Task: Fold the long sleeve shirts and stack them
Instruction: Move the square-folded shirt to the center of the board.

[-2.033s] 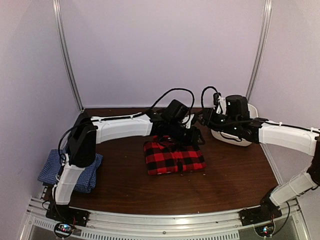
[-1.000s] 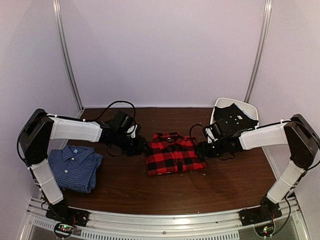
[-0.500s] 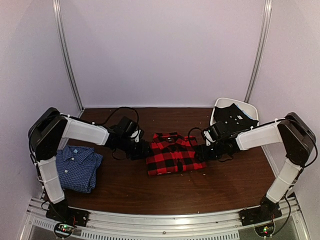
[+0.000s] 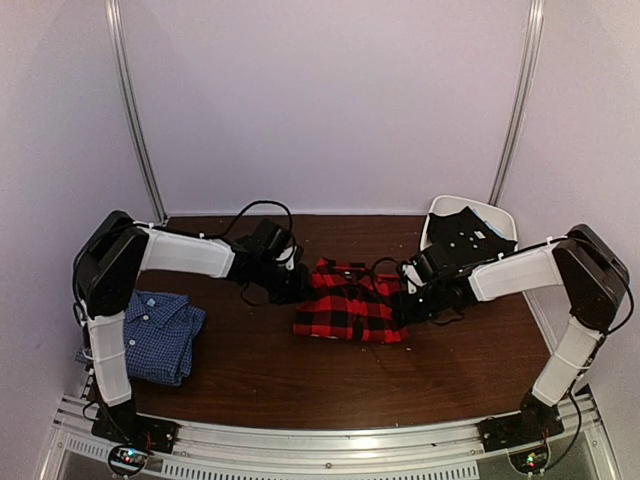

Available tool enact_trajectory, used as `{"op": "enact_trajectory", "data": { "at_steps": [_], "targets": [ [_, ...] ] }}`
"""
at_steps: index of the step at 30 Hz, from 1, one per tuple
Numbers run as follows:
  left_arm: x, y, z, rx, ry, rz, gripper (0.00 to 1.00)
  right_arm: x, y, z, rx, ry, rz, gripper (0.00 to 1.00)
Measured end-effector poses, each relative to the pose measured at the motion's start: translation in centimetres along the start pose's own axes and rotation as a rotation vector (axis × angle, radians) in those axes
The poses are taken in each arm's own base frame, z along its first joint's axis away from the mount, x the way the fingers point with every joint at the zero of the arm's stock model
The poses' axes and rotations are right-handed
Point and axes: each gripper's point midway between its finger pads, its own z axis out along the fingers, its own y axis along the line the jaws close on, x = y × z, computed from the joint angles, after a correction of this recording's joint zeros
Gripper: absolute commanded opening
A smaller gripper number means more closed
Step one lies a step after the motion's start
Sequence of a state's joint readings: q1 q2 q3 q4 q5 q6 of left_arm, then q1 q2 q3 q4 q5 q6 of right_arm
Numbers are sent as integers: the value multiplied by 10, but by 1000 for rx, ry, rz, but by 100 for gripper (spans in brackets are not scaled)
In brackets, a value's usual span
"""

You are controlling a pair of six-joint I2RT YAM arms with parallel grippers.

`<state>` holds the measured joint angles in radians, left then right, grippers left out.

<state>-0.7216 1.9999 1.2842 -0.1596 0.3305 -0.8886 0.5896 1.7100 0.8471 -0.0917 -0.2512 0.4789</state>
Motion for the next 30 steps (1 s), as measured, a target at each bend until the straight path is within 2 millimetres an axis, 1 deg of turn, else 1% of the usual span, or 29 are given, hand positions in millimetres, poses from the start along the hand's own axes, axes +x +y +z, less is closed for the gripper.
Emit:
{"op": "enact_trajectory", "data": {
  "at_steps": [2,4,6,8,9,10,11,13,15,16,17,18,21,24,26,28,29,30],
  "targets": [
    [-4,-6,-5,5,-6,3,0,0,1,-4,-2,4,-2,7],
    [-2,-8,-11,1,1,2,0,1,4,-12,-5,4,-5,6],
    [3,-11,-17,-3,11,4,0,3,9,-23,-19,-3,-11,6],
    [14,-13,-23,-7,27,7,0,9,13,-33,-36,-5,-13,6],
    [21,-13,-25,-9,39,8,4,16,14,-39,-46,-6,-11,6],
    [30,-13,-27,-12,54,9,11,23,13,-43,-52,0,-6,7],
    [37,-14,-28,-14,65,11,16,33,12,-46,-58,9,-3,10],
    [54,-14,-25,-21,97,17,27,52,8,-49,-64,34,8,19],
    [70,-13,-21,-32,128,22,36,73,-2,-51,-50,66,28,30],
    [76,-11,-19,-40,141,19,37,82,-7,-51,-41,81,38,36],
    [78,-9,-19,-47,144,21,38,87,-10,-52,-33,91,53,40],
    [79,-5,-19,-63,145,17,38,91,-13,-53,-24,98,58,42],
    [73,6,-21,-113,120,16,38,85,-12,-62,-20,64,67,44],
    [65,13,-27,-146,92,29,33,72,-10,-74,-10,18,66,44],
    [58,11,-31,-150,76,47,30,57,-5,-82,-6,-17,61,44],
    [50,4,-34,-136,56,68,26,40,4,-88,-12,-58,53,43],
    [47,0,-35,-129,48,78,26,29,10,-92,-17,-83,46,43],
    [45,-2,-35,-124,43,87,25,23,16,-94,-25,-96,38,43]
  ]
}}
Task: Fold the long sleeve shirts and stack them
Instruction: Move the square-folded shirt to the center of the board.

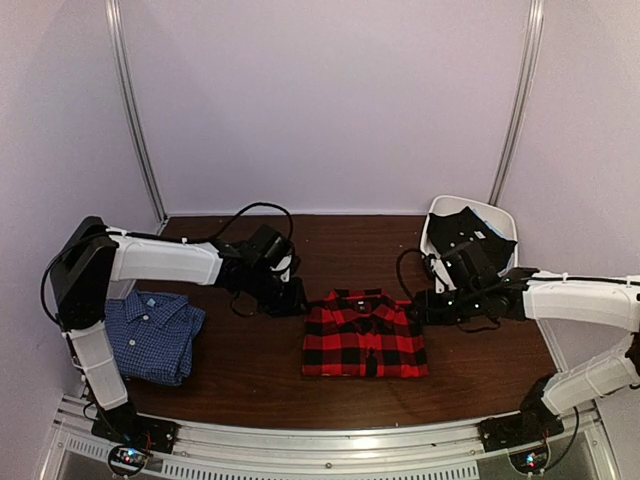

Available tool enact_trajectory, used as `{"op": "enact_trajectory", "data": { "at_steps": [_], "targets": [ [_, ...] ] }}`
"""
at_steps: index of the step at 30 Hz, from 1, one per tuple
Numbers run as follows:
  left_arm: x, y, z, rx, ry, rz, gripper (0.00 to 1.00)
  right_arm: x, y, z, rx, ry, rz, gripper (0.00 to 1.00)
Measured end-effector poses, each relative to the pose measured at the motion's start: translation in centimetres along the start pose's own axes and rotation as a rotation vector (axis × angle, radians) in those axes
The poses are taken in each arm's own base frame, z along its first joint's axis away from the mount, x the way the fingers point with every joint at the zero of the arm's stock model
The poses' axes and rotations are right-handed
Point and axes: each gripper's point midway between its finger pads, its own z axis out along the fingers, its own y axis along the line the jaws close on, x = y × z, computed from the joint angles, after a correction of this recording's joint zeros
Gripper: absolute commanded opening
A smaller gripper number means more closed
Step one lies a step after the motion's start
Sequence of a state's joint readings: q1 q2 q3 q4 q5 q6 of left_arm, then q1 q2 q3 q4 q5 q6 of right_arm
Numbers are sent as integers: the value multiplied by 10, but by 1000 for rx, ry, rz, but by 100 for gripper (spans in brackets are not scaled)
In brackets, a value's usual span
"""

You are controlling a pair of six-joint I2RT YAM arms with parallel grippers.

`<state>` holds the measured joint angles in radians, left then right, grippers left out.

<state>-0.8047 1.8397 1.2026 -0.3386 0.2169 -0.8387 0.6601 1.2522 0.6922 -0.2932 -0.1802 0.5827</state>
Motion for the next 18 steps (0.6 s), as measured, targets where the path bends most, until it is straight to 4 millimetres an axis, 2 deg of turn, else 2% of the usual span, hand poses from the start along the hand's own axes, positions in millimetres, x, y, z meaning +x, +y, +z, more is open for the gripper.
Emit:
{"op": "enact_trajectory", "data": {
  "at_steps": [3,7,12,18],
  "targets": [
    [-2,-2,-1,6,-6,13,24,-17,25,3,-33,-20,-31,43],
    [-3,-4,0,17,-8,30,23,-30,62,25,-67,-15,-80,40],
    [-10,-7,10,30,-21,52,22,-36,89,60,-83,9,-117,38],
    [-13,10,36,10,2,41,21,-48,109,95,-89,17,-142,37]
  ]
}}
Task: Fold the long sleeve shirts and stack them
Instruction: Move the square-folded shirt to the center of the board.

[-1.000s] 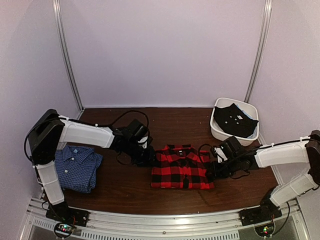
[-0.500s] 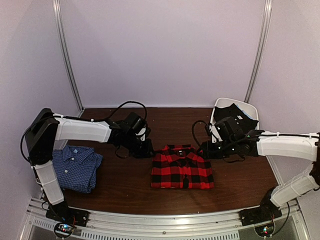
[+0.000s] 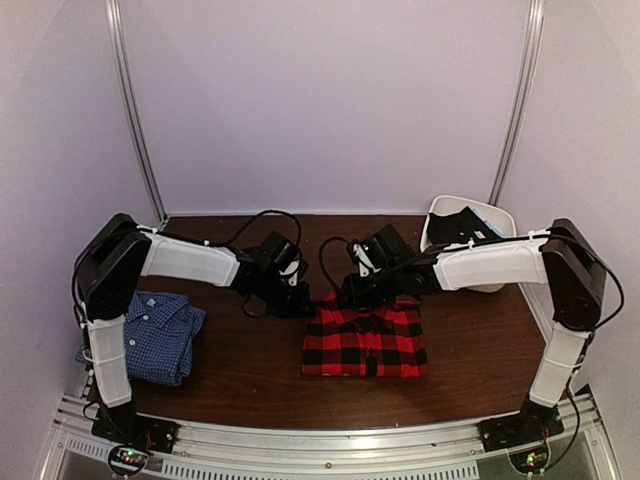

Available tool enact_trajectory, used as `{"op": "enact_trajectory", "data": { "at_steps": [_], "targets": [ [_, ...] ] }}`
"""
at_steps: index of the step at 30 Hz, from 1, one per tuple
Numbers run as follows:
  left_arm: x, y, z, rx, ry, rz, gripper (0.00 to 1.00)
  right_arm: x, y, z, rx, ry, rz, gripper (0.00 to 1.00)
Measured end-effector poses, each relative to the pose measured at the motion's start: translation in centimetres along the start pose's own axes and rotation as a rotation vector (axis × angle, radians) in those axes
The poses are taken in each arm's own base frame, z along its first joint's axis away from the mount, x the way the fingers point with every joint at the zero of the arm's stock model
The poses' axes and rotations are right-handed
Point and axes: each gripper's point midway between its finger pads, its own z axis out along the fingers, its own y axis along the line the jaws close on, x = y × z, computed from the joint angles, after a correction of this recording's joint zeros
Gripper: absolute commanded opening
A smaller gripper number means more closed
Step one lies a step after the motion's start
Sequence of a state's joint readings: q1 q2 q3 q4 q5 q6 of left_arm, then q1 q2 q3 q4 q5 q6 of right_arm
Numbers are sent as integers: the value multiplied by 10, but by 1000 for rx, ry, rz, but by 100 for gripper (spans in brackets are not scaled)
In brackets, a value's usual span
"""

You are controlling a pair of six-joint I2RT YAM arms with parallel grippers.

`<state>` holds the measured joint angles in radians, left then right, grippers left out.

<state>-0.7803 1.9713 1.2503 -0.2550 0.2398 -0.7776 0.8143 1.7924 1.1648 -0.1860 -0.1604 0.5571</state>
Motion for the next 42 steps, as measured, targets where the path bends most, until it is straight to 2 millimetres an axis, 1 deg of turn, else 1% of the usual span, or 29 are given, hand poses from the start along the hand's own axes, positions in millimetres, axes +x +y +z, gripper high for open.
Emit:
{"op": "enact_trajectory", "data": {
  "at_steps": [2,5,10,13,16,22,24,26,30,34,37,42],
  "targets": [
    [-1,6,7,-9,9,-6,21,0,1,7,1,5,-5,37],
    [-2,9,12,-13,14,-8,21,6,-1,16,6,23,-8,37],
    [-9,5,10,-6,0,3,24,19,-8,28,15,51,-6,37],
    [-10,5,7,-9,-4,6,27,32,-19,34,26,74,1,37],
    [-18,2,-5,-5,-32,10,29,40,-27,38,29,82,10,37],
    [-35,-3,-42,-9,-111,16,30,41,-34,37,-6,50,26,37],
    [-35,0,-56,-22,-133,17,31,42,-40,34,-7,39,30,38],
    [-33,3,-63,-32,-140,14,30,44,-50,26,3,32,40,38],
    [-23,19,-74,-80,-137,-1,30,51,-75,9,41,22,59,38],
    [-11,35,-83,-139,-128,-13,31,60,-95,-8,84,22,64,39],
    [-2,44,-92,-173,-126,-18,31,67,-106,-21,114,28,63,39],
    [14,62,-108,-241,-133,-43,31,73,-116,-40,147,32,67,40]
  ]
}}
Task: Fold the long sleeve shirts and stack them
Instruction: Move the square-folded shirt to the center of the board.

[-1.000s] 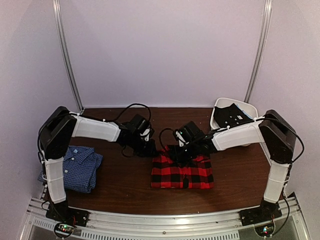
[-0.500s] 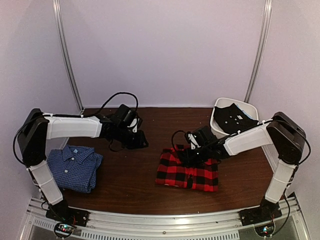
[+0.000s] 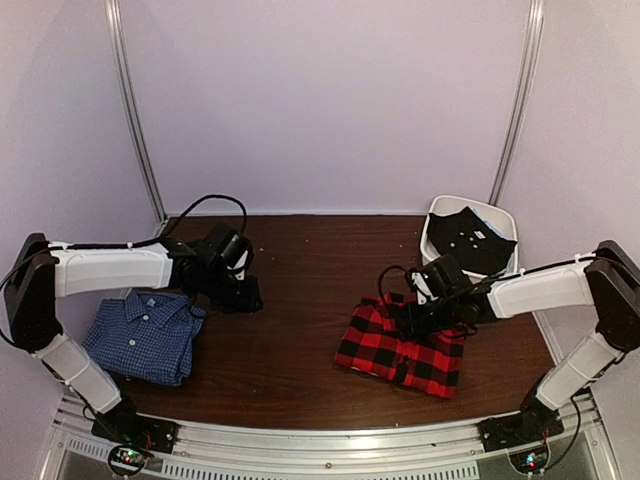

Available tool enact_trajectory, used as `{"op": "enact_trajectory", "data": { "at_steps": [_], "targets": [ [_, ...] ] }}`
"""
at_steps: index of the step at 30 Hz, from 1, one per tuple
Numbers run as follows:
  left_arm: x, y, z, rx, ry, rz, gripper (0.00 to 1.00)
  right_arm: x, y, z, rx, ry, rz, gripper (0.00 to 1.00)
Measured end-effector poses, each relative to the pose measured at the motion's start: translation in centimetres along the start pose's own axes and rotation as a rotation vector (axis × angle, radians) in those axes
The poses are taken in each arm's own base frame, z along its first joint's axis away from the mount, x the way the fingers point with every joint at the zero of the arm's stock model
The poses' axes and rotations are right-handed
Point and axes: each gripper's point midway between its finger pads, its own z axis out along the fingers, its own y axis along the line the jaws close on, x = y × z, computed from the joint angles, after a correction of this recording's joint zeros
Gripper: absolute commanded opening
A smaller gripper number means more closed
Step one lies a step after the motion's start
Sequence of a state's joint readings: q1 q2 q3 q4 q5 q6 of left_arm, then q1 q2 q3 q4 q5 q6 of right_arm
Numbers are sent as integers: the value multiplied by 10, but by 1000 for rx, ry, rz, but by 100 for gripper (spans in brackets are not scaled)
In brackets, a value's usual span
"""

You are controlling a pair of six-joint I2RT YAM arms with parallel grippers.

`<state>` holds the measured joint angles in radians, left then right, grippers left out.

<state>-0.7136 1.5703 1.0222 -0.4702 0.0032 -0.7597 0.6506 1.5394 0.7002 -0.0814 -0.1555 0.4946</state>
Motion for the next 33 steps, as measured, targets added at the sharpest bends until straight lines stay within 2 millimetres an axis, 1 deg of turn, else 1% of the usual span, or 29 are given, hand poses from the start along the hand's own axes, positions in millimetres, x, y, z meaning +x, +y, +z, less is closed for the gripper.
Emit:
{"op": "enact_trajectory", "data": {
  "at_steps": [2,4,6,8,10,13,16,20,24,27,33],
  "targets": [
    [5,11,-4,-33,-2,-17,32,0,-1,-6,3,0,0,41],
    [10,22,-9,-68,-2,-35,35,-1,-1,-12,2,-3,-2,46],
    [14,32,-14,-104,-3,-55,37,-3,0,-16,0,-7,-5,54],
    [16,43,-21,-147,-14,-79,42,-7,2,-21,-3,-13,-16,64],
    [18,52,-29,-179,-27,-98,45,-17,8,-27,-15,-36,-19,72],
    [24,65,-40,-222,-41,-124,51,-38,21,-40,-49,-91,-21,88],
    [31,77,-48,-264,-44,-149,56,-58,33,-54,-86,-149,-26,98],
    [42,94,-55,-336,-37,-187,62,-77,45,-69,-129,-216,-26,100],
    [57,114,-63,-417,-28,-225,68,-86,52,-80,-162,-259,-29,100],
    [64,124,-66,-464,-23,-247,73,-93,59,-86,-191,-287,-33,100],
    [70,140,-66,-556,-23,-265,72,-99,71,-92,-254,-314,-40,100]
  ]
}}
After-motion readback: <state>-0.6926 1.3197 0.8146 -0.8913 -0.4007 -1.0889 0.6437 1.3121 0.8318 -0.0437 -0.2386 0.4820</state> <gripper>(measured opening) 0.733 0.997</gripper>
